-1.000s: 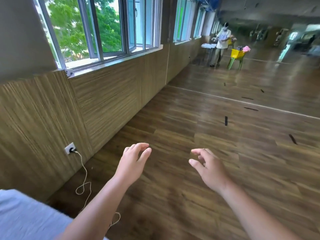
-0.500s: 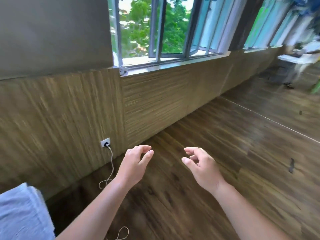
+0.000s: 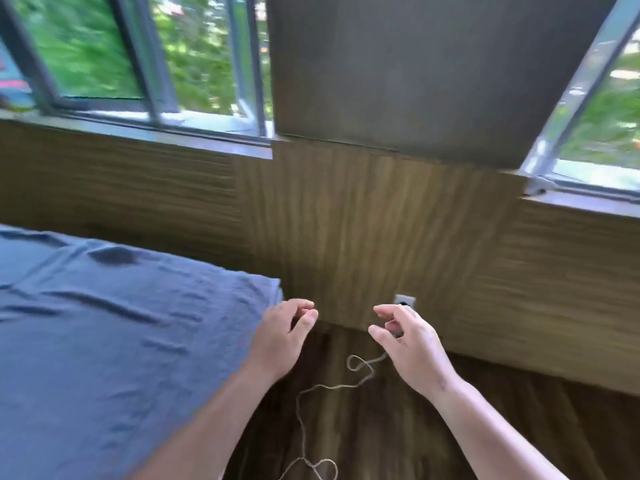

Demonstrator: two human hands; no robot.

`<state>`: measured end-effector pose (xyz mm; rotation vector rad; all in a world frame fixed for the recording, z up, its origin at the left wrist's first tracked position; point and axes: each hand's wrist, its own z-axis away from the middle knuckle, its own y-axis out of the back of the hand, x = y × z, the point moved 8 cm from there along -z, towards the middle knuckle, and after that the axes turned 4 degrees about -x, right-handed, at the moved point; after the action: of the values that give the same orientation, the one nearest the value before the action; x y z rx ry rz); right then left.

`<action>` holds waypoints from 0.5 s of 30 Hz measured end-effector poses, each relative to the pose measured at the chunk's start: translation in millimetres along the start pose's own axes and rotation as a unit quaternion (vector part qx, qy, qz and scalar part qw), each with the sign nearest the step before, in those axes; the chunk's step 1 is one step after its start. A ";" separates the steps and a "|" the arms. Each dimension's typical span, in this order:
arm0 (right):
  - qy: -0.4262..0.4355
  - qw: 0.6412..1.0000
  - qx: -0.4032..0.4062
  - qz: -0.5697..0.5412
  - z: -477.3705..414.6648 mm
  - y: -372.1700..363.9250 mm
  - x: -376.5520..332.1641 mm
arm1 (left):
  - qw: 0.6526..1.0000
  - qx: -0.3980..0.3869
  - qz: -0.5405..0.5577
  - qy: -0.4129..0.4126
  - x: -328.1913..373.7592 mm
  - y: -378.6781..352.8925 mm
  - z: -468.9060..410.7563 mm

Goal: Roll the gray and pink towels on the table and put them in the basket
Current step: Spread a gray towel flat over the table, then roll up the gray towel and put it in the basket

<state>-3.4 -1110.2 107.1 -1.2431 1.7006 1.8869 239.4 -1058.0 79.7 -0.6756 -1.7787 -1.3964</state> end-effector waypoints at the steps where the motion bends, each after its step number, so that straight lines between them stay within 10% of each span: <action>1: 0.023 0.999 -0.024 0.001 -16.8 -17.7 -11.4 | 1.000 0.026 -0.001 0.017 -14.9 17.1 -0.8; 15: 0.233 0.911 -0.336 0.050 -131.3 -243.1 -110.8 | 0.959 0.202 -0.047 0.194 -145.8 124.1 30.4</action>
<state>286.4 -1136.7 44.6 -2.0301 1.3394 2.5077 412.6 -989.3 26.4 -0.0910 -1.7141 -1.0818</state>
